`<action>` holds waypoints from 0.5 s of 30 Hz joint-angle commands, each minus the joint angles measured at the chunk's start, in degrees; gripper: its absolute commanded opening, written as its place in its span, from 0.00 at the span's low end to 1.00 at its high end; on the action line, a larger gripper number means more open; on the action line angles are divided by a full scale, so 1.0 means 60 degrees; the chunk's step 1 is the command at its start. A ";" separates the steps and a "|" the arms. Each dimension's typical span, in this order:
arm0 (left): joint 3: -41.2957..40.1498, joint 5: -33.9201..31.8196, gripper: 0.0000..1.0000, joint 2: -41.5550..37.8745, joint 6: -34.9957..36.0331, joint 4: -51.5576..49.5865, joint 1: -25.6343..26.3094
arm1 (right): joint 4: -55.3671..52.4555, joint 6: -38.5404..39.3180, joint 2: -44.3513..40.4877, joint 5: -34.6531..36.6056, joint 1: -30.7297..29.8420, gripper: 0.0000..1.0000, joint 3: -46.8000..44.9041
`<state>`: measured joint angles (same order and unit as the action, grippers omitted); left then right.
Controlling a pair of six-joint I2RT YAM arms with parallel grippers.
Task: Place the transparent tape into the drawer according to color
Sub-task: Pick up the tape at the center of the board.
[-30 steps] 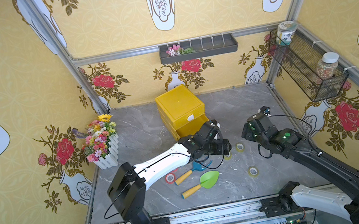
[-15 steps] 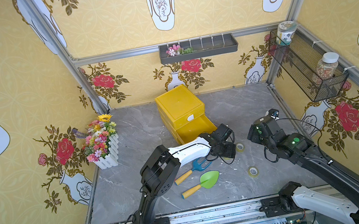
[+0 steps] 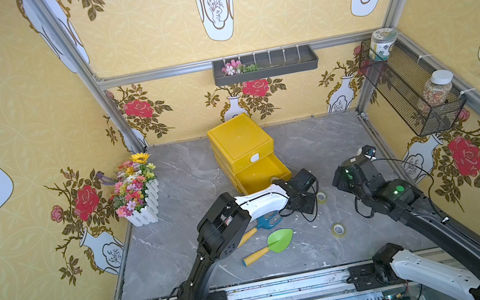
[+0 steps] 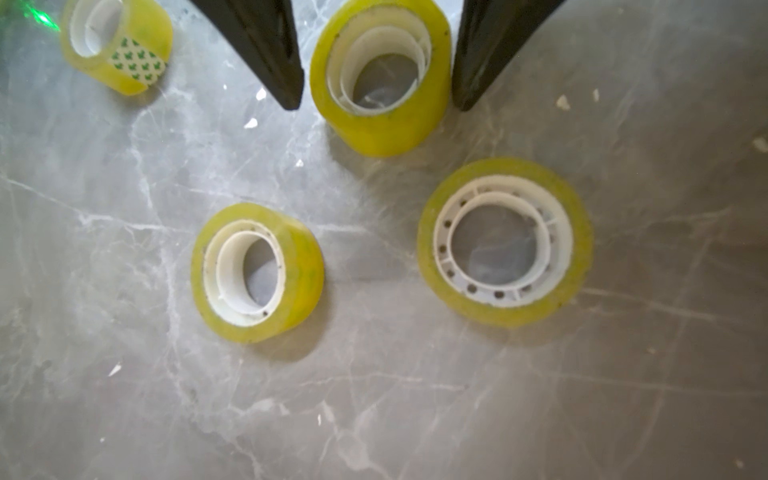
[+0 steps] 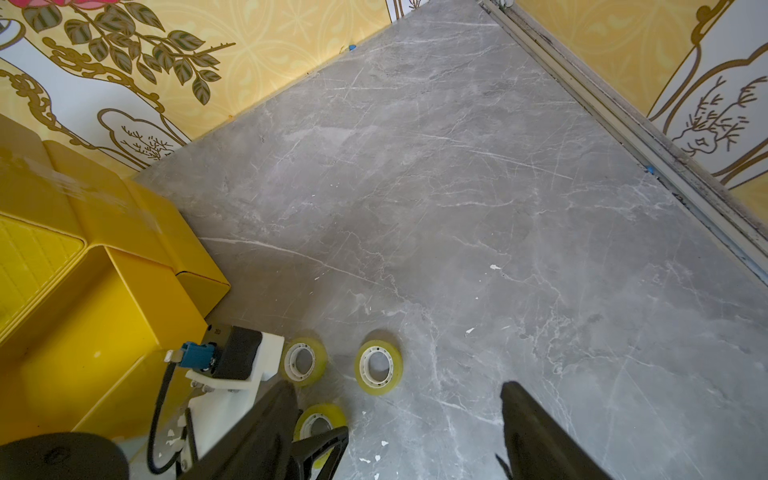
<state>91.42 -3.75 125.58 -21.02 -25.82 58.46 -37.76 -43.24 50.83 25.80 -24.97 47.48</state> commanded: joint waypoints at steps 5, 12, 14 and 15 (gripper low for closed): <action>-0.0132 -0.0506 0.51 0.0242 0.0332 -0.0858 0.0251 | -0.0038 -0.0003 -0.0056 0.0212 0.0102 0.80 0.0113; -0.0098 -0.0416 0.50 -0.0428 0.0281 -0.0769 0.0248 | -0.0024 -0.0027 0.0025 0.0147 0.0129 0.80 0.0188; -0.0015 -0.0279 0.50 -0.0669 0.0274 -0.0764 0.0248 | -0.0050 -0.0046 0.0053 0.0147 0.0135 0.80 0.0215; 0.0026 -0.0222 0.50 -0.0792 0.0256 -0.0792 0.0255 | -0.0043 -0.0039 0.0055 0.0127 0.0132 0.80 0.0230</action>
<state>91.05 -6.28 122.15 -19.90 -29.61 59.90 -37.95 -43.24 51.03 25.80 -24.27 48.27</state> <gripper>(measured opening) 0.504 0.803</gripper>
